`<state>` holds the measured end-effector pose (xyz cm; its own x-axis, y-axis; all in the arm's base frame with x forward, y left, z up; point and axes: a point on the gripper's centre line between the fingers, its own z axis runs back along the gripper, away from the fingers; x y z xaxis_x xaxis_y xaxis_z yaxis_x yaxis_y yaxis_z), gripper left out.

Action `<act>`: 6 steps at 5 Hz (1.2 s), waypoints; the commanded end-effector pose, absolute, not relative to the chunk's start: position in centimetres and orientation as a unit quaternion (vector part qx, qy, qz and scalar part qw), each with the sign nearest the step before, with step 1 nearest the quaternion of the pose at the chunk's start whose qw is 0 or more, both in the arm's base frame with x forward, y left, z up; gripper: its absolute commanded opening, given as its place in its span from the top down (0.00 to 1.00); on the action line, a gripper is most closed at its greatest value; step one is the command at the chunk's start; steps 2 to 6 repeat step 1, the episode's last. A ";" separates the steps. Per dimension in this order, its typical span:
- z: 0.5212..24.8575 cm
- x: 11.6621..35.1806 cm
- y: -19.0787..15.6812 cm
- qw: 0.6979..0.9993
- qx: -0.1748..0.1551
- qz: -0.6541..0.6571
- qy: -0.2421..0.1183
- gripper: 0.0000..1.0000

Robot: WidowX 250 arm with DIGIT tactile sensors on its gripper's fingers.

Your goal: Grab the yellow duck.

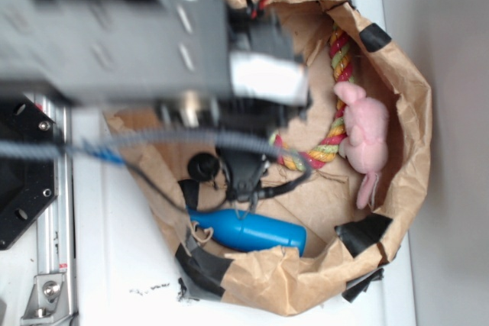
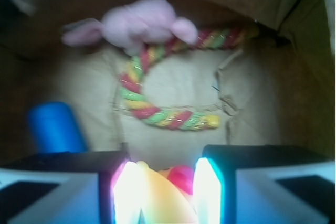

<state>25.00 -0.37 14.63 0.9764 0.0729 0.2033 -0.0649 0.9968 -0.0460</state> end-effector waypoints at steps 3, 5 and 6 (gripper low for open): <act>17.4 25.5 0.3 0.991 -0.019 0.022 -0.133 1.00; 17.4 25.5 0.3 0.991 -0.019 0.022 -0.133 1.00; 17.4 25.5 0.3 0.991 -0.019 0.022 -0.133 1.00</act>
